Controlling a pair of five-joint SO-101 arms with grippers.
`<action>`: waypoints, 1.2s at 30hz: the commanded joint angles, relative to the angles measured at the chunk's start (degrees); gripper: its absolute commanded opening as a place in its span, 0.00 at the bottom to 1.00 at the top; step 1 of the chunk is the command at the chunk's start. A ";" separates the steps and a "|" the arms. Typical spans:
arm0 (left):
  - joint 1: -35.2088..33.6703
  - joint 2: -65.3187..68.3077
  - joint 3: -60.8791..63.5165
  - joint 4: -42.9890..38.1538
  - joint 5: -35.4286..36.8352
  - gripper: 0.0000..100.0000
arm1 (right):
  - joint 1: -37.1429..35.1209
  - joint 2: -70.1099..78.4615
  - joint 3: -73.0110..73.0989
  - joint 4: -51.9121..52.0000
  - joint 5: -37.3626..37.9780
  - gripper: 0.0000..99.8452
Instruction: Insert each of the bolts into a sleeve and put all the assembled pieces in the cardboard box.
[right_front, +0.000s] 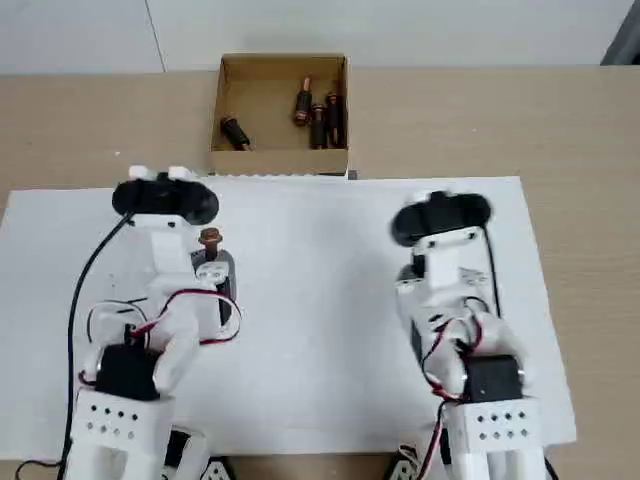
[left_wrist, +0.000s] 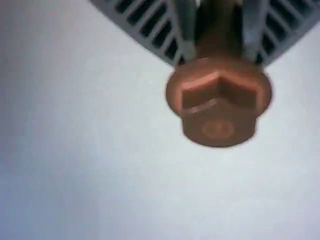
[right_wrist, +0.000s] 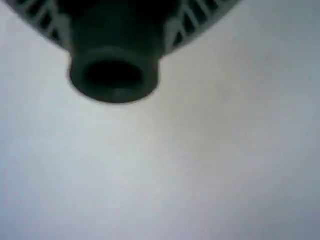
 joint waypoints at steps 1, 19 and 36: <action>0.09 -4.48 0.31 -1.93 3.78 0.00 | -2.51 -1.01 -0.26 -4.53 0.18 0.00; 0.35 -34.29 24.57 -12.57 6.24 0.00 | -2.68 -8.66 1.49 -7.69 -6.42 0.00; 0.53 -39.38 30.55 -16.18 6.51 0.00 | -4.00 -34.86 21.27 -8.22 -0.26 0.00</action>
